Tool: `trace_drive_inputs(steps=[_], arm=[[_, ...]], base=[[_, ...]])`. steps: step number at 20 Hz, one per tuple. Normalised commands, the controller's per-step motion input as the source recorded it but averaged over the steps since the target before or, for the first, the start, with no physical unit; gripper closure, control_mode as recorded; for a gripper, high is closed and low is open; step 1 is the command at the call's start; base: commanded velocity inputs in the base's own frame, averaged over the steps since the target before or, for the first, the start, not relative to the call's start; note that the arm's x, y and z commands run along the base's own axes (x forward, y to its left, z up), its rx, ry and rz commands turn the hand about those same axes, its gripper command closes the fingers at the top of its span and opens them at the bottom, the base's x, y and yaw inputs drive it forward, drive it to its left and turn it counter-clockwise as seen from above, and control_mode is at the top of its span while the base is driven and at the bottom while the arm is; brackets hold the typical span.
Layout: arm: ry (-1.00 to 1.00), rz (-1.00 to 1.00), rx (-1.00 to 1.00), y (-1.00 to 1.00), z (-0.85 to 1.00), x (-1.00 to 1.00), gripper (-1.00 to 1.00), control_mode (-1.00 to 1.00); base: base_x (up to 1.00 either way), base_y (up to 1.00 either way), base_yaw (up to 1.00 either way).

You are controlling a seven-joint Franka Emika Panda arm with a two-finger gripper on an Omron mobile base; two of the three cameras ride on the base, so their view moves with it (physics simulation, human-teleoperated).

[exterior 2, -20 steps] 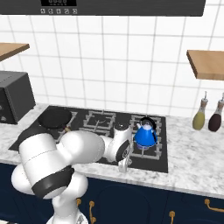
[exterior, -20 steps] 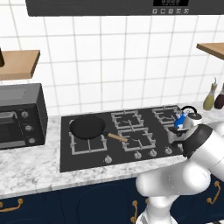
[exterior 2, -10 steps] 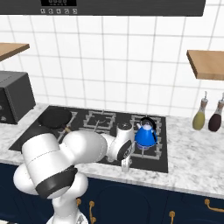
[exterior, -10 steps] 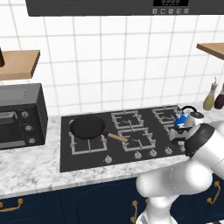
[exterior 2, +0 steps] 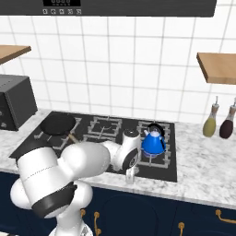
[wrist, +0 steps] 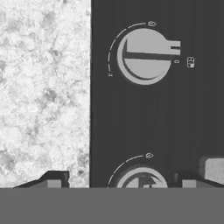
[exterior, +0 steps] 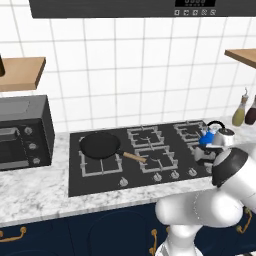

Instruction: Pick the kettle from the counter and place it on a stove burner. Then turn the burner on.

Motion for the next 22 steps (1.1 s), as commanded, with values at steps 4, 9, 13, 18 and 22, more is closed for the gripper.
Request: trace_drive_inputs(steps=[4,9,13,18,22], arm=[[0.00,0.04,0.00,0.00,1.00,0.00,-1.00,-1.00],[-0.11,0.05,-0.03,0.00,1.00,0.00,-1.00,-1.00],[-0.28,0.06,-0.05,0.00,1.00,-0.52,-1.00,-1.00],[-0.51,0.11,-0.11,0.08,0.93,-0.99,-1.00,-1.00],[-0.88,0.08,-0.18,0.13,0.28,-1.00,-1.00,-1.00]], base=[[0.00,0.00,0.00],[0.00,0.00,0.00],[0.00,0.00,0.00],[0.00,0.00,0.00],[0.00,0.00,0.00]])
